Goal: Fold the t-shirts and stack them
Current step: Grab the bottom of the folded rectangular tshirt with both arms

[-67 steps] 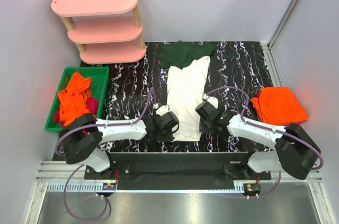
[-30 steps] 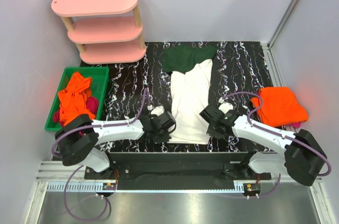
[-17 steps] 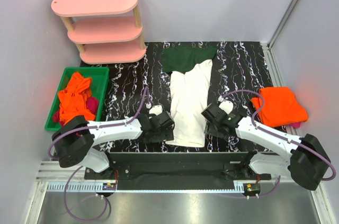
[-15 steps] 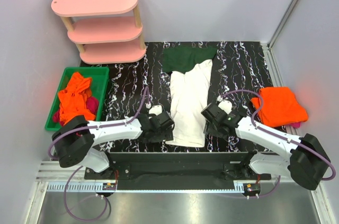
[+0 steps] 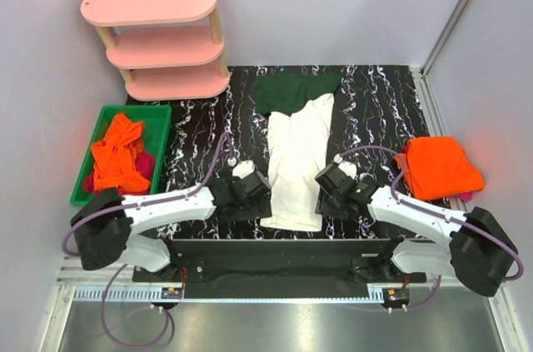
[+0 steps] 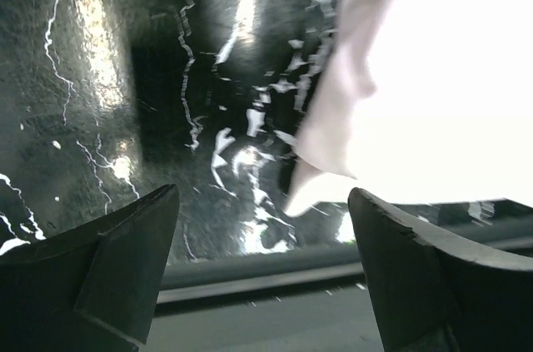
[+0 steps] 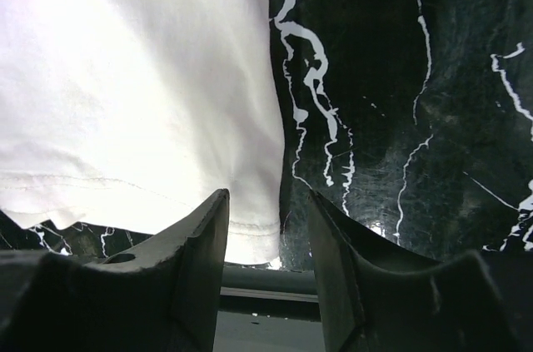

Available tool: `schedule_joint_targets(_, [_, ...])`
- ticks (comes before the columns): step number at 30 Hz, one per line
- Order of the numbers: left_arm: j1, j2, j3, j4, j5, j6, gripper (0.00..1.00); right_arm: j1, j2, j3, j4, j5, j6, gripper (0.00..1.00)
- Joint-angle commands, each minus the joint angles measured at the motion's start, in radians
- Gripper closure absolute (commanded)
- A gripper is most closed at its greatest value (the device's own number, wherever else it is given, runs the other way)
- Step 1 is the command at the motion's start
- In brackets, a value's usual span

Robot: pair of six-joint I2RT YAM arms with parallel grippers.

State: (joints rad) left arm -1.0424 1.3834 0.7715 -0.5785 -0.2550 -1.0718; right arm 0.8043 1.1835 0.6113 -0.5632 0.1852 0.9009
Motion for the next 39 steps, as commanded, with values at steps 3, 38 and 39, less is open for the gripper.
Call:
schedule_joint_targets(3, [-0.002, -0.145, 0.000, -0.015, -0.049, 0.007, 0.12, 0.012, -0.010, -0.024, 0.040, -0.038, -0.010, 0.51])
schedule_joint_targets(38, [0.012, 0.187, 0.086, 0.054, 0.031, 0.065, 0.23, 0.021, 0.105, -0.038, -0.021, -0.109, 0.000, 0.61])
schedule_joint_targets(39, [0.012, 0.192, 0.081, 0.069, 0.040, 0.065, 0.30, 0.021, 0.099, -0.038, -0.027, -0.107, 0.006, 0.61])
